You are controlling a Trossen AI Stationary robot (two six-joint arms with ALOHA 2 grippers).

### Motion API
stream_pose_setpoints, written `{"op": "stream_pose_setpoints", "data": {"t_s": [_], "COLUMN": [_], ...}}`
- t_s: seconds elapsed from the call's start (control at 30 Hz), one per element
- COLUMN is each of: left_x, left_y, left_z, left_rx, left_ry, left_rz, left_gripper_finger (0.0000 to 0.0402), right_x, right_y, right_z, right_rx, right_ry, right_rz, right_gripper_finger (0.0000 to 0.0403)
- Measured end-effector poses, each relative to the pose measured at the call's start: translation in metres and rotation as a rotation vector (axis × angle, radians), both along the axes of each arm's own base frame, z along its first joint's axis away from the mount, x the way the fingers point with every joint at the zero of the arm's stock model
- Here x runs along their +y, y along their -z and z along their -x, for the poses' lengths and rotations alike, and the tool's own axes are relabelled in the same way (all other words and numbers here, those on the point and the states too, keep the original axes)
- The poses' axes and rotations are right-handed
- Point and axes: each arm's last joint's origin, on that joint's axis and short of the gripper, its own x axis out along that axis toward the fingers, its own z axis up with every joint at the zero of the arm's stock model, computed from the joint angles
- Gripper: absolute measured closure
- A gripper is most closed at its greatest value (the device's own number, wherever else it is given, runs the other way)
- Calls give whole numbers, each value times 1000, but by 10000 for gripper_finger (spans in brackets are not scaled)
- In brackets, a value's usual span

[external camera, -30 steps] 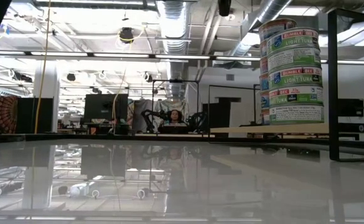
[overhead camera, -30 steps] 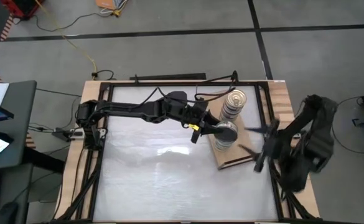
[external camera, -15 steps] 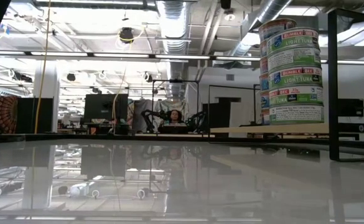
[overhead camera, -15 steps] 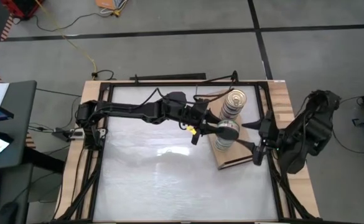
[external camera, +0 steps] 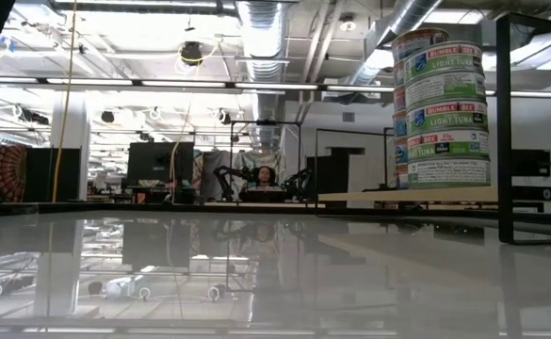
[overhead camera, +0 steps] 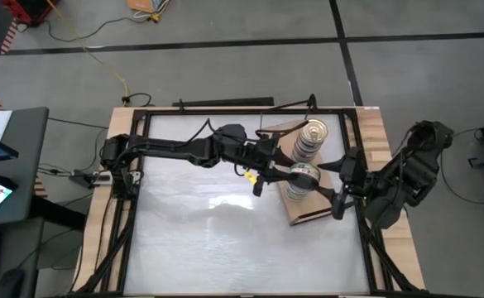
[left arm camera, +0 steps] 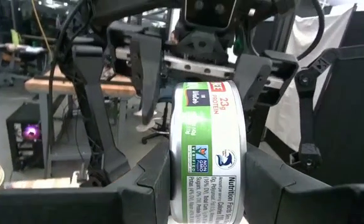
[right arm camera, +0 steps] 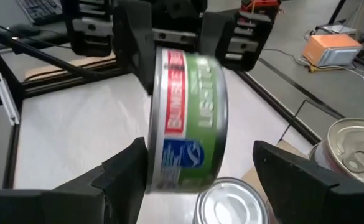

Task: Stack canned seafood by type on shelf
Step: Stack the green tuna can on the green tuna can on the shelf

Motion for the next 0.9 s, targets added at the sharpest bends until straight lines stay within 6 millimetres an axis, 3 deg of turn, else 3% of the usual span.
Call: {"op": "stream_pose_setpoints", "data": {"t_s": [0.23, 0.5, 0.63, 0.9], "left_x": [0, -1, -1, 1], "left_y": [-1, 0, 1, -12], "left_z": [0, 0, 0, 13], "left_rx": [-23, -29, -18, -51], "left_ry": [9, 0, -8, -131], "left_rz": [-36, -91, -94, -317], "left_gripper_finger": [269, 249, 217, 136], "right_x": [1, -2, -3, -4], "right_y": [-3, -5, -4, -4], "right_z": [-6, -10, -11, -9], "right_rx": [0, -1, 18, 36], "right_ry": [-39, -42, -47, -80], "right_rz": [26, 54, 72, 35], "right_gripper_finger": [118, 238, 239, 239]}}
